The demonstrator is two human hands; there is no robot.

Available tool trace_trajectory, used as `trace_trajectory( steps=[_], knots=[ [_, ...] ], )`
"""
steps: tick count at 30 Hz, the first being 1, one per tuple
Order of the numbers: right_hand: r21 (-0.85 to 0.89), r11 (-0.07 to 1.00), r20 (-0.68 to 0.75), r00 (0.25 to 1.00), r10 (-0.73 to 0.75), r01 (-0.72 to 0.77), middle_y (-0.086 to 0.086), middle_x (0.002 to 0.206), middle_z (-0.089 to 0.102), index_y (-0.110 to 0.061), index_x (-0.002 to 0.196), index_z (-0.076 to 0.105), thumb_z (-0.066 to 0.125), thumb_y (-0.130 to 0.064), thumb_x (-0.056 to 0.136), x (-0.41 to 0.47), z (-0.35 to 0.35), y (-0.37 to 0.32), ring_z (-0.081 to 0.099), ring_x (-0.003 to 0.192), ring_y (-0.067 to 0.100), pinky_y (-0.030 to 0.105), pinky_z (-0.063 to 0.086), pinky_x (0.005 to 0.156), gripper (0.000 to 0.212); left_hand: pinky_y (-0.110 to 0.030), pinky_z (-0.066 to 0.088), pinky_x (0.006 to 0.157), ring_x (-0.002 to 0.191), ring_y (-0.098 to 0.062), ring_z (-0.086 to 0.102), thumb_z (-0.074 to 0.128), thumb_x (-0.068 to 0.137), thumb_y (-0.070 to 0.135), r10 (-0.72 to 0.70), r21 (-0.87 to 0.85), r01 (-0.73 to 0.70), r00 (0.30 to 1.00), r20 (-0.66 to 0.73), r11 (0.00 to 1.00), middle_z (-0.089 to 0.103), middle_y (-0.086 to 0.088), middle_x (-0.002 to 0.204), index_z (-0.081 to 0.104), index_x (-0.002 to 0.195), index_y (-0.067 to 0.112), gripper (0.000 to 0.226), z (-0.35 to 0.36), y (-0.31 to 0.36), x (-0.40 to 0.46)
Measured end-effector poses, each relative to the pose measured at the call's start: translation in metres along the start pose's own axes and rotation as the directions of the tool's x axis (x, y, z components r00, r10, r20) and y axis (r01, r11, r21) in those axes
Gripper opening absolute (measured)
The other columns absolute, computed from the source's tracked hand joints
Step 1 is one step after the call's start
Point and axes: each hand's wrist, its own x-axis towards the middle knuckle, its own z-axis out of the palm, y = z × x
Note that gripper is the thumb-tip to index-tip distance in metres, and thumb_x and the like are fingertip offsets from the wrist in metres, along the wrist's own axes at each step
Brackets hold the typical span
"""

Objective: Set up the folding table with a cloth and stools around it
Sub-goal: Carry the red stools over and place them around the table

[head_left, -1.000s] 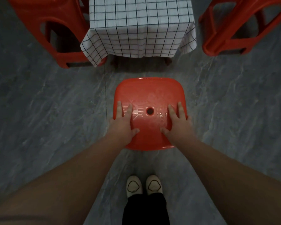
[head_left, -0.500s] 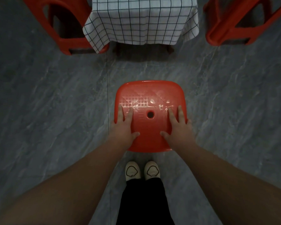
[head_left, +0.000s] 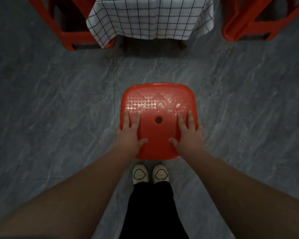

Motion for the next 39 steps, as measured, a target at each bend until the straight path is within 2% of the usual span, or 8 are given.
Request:
trace_trajectory(
  steps=[3,6,11,17,22,29,33,39],
  knots=[
    [-0.033,0.999,0.017,1.000,0.016,-0.016,-0.020,0.159,-0.030,-0.052,0.152,-0.012,0.066,-0.051,0.089,0.001,-0.001,0.000,-0.002,0.149,0.041,0.059,0.033,0.111,0.101,-0.058,0.033,0.114,0.149,-0.040,0.010,0.072,0.086,0.045,-0.006,0.010,0.006,1.000,-0.005,1.000,-0.028,0.010,0.162,-0.006,0.154,0.050,0.103,-0.001,-0.001,0.002],
    [-0.031,0.999,0.065,0.998,0.027,-0.025,-0.019,0.162,-0.025,-0.051,0.153,-0.008,0.061,-0.052,0.092,0.004,-0.011,-0.004,0.000,0.150,0.040,0.060,0.030,0.112,0.093,-0.060,0.026,0.117,0.150,-0.041,0.002,0.062,0.091,0.050,-0.006,0.075,0.006,1.000,0.005,0.997,-0.020,0.005,0.165,-0.002,0.155,0.047,0.090,-0.009,0.001,0.003],
    [-0.105,0.994,0.106,0.994,-0.025,0.036,0.002,0.168,0.006,-0.029,0.159,0.013,0.050,-0.053,0.097,-0.006,-0.049,-0.016,0.009,0.152,0.036,0.057,0.022,0.119,0.076,-0.056,0.022,0.119,0.151,-0.039,0.007,0.045,0.098,0.043,0.089,0.154,-0.083,0.996,-0.028,0.985,0.005,-0.005,0.167,0.012,0.158,0.035,0.069,-0.043,0.007,-0.014],
    [-0.136,0.979,0.000,0.988,-0.155,0.153,0.009,0.161,0.029,-0.019,0.156,0.027,0.048,-0.047,0.098,-0.090,-0.117,-0.044,0.028,0.146,0.032,0.049,0.032,0.115,0.067,-0.052,0.023,0.119,0.150,-0.036,0.017,0.043,0.099,0.042,0.141,0.172,-0.123,0.985,-0.097,0.977,0.021,-0.010,0.164,0.020,0.158,0.023,0.066,-0.101,0.021,-0.106],
    [-0.174,0.944,-0.102,0.949,-0.299,0.279,0.007,0.161,0.032,-0.019,0.155,0.031,0.047,-0.048,0.099,-0.195,-0.169,-0.068,0.022,0.149,0.028,0.046,0.029,0.116,0.065,-0.050,0.022,0.120,0.150,-0.036,0.017,0.044,0.098,0.045,0.149,0.146,-0.122,0.971,-0.186,0.982,0.021,-0.013,0.164,0.021,0.158,0.019,0.069,-0.149,0.019,-0.214],
    [-0.233,0.879,-0.166,0.874,-0.457,0.416,0.006,0.164,0.024,-0.021,0.157,0.025,0.042,-0.053,0.100,-0.314,-0.226,-0.103,0.015,0.151,0.028,0.045,0.022,0.121,0.068,-0.051,0.017,0.121,0.152,-0.034,0.009,0.040,0.099,0.054,0.094,0.085,-0.067,0.920,-0.380,0.994,0.016,-0.009,0.166,0.015,0.159,0.027,0.070,-0.212,0.007,-0.340],
    [-0.296,0.824,-0.171,0.822,-0.543,0.483,0.007,0.165,0.022,-0.021,0.158,0.022,0.041,-0.054,0.099,-0.351,-0.245,-0.129,0.014,0.152,0.028,0.046,0.019,0.122,0.070,-0.051,0.017,0.121,0.152,-0.035,0.010,0.036,0.097,0.058,0.076,0.120,-0.020,0.873,-0.482,0.993,0.016,-0.009,0.166,0.013,0.159,0.028,0.072,-0.238,-0.005,-0.385],
    [-0.365,0.749,-0.191,0.743,-0.642,0.553,0.005,0.166,0.018,-0.025,0.159,0.018,0.042,-0.052,0.099,-0.375,-0.275,-0.197,0.009,0.153,0.027,0.045,0.016,0.123,0.070,-0.052,0.017,0.121,0.152,-0.034,0.009,0.037,0.096,0.058,0.015,0.070,0.030,0.827,-0.561,0.997,0.016,-0.008,0.166,0.013,0.159,0.029,0.073,-0.277,-0.038,-0.424]
  ],
)
